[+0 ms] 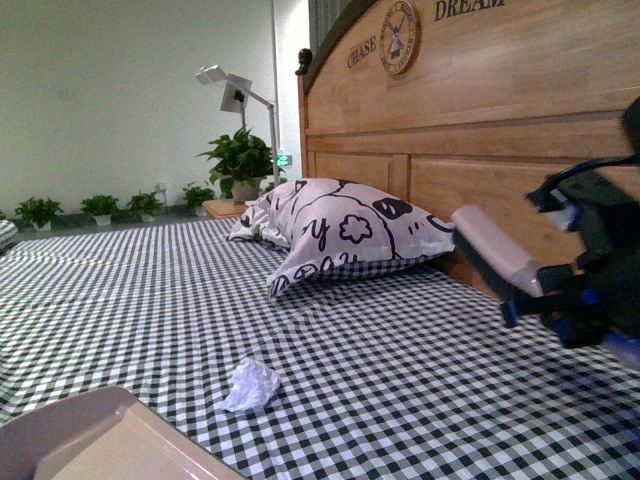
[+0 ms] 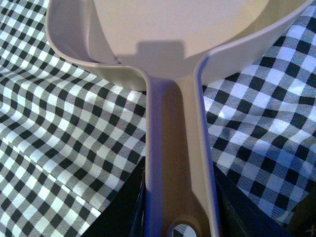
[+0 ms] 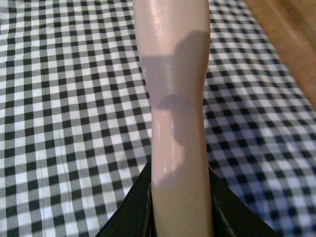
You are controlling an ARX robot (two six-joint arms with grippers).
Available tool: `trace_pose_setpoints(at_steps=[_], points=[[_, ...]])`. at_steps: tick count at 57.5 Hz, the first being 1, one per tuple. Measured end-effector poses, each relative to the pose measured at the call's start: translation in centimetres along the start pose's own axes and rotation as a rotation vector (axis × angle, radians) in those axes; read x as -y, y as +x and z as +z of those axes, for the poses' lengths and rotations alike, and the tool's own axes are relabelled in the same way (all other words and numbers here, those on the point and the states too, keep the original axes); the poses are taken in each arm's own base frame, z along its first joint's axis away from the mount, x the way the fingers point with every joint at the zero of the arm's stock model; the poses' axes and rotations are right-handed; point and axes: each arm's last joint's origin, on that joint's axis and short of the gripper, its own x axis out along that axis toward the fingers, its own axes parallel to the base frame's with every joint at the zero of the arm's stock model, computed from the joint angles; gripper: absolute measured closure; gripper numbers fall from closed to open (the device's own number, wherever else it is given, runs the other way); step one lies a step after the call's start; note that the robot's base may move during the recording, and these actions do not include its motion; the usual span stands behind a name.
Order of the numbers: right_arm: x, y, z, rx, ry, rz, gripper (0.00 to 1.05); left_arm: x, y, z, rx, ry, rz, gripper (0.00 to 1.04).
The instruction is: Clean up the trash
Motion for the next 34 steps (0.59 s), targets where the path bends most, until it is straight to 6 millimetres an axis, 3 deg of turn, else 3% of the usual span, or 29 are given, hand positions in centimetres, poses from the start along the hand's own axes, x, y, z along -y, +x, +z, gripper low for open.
trace_pose_setpoints(at_steps=[10,13,26,34], points=[[-2.8,4.6,0.8,-0.028,-0.034,0.079,0.85,0.0,0.0,0.0,0.0,0.0,0.0,0.77],[-4.5,5.9,1.3,-0.019,-0.056,0.124,0.85,0.0,0.0,0.0,0.0,0.001,0.0,0.77],[-9.0,8.6,1.6,-0.026,-0.149,0.18,0.85,0.0,0.0,0.0,0.0,0.001,0.0,0.77],[-10.0,10.2,0.5,-0.063,-0.206,0.158,0.85,0.0,0.0,0.0,0.0,0.001,0.0,0.77]])
